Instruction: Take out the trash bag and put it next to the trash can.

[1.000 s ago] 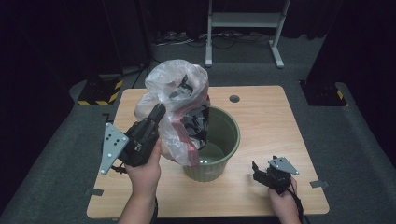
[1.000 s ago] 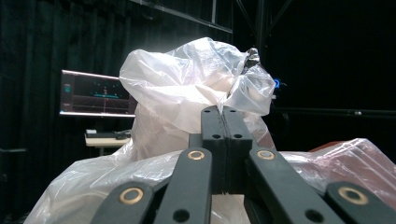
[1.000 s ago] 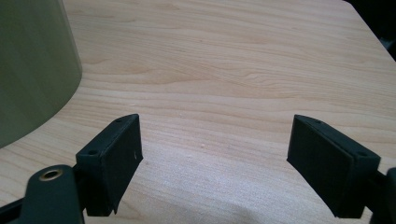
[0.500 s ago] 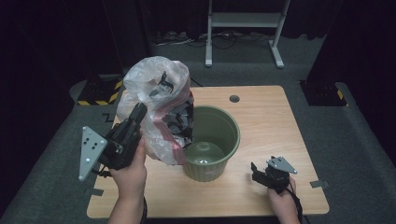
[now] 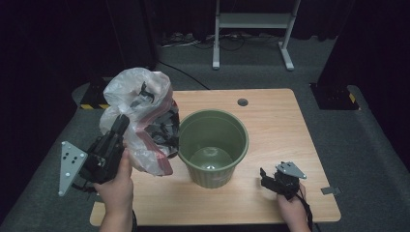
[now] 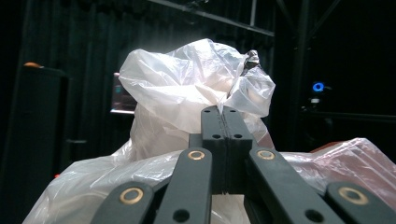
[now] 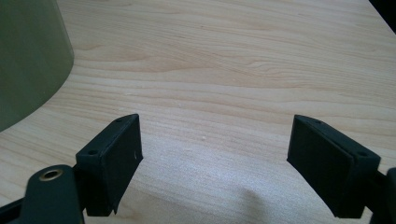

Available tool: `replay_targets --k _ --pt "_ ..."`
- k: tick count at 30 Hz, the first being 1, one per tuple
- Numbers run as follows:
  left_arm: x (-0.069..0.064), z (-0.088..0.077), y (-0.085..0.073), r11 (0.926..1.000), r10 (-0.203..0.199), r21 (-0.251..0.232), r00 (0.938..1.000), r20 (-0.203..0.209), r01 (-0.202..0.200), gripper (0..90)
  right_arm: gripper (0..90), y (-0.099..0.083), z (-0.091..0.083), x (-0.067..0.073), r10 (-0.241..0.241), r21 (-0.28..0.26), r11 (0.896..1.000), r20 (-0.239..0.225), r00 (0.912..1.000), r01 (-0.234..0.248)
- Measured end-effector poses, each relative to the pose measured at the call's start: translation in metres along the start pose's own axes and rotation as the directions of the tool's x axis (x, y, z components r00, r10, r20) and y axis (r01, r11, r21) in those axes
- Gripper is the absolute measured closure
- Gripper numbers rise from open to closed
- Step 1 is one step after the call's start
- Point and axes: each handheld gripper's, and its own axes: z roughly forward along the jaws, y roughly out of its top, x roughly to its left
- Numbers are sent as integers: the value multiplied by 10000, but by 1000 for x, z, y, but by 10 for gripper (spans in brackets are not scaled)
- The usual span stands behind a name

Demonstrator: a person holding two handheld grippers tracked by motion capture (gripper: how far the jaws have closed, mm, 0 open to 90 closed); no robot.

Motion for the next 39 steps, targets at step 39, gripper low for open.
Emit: replay_targets --k 39 --pt "37 99 -130 9208 1204 3857 9826 -1413 -574 896 174 0 0 -2 147 12 9999 -316 9994 -147"
